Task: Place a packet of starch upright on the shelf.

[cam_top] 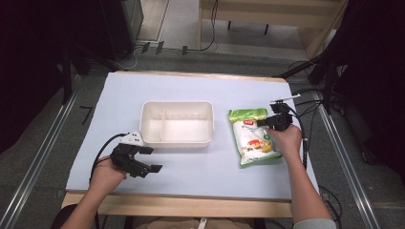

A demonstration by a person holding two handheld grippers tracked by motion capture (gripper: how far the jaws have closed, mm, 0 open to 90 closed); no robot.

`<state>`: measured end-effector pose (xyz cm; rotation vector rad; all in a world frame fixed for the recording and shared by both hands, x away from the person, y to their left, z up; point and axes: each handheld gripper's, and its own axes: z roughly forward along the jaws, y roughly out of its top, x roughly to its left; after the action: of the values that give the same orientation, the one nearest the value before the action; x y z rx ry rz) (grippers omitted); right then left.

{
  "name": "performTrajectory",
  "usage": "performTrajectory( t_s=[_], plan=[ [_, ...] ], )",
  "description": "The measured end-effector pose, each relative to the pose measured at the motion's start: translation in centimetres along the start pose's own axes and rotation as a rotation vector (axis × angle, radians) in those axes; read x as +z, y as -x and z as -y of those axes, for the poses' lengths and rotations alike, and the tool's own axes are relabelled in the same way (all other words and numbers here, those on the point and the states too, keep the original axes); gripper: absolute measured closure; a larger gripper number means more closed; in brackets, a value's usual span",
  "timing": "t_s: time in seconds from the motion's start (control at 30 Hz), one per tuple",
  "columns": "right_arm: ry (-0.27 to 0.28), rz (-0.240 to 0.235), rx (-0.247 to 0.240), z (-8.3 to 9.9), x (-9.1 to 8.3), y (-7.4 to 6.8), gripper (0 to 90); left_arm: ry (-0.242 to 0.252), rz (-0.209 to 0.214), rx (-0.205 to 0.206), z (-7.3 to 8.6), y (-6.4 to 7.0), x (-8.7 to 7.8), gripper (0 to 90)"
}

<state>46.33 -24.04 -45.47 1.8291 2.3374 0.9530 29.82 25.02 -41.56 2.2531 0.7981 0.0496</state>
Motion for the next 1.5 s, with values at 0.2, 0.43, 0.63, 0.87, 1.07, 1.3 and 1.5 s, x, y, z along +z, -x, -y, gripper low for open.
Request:
performTrajectory(
  t_s=[0.2,0.43,0.63,0.87,1.07,1.3,1.5],
  plan=[
    [0.037,-0.031,-0.002,-0.4,-1.7,-0.4,86.6,0.006,0.0,-0.001,0.0,-0.2,-0.2,21.8],
    [0.11,-0.063,-0.033,0.0,-4.4,-1.0,87.0,0.016,0.008,-0.003,0.0,-0.1,-0.2,21.8],
    [0.147,-0.095,-0.054,0.3,-6.6,-1.9,87.1,0.018,0.002,-0.009,0.1,-0.3,-0.4,21.8],
    [0.174,-0.114,-0.094,0.7,-8.5,-3.3,87.2,0.022,0.002,-0.011,0.1,-0.3,-0.5,21.8],
    [0.186,-0.158,-0.113,1.0,-10.2,-4.4,87.9,0.027,0.002,-0.015,0.2,-0.4,-0.5,21.8],
    [0.21,-0.221,-0.116,1.1,-11.6,-5.3,88.0,0.034,0.005,-0.018,0.2,-0.4,-0.6,21.8],
    [0.241,-0.28,-0.119,1.1,-12.7,-6.1,88.1,0.041,0.007,-0.019,0.2,-0.4,-0.7,21.8]
  ],
)
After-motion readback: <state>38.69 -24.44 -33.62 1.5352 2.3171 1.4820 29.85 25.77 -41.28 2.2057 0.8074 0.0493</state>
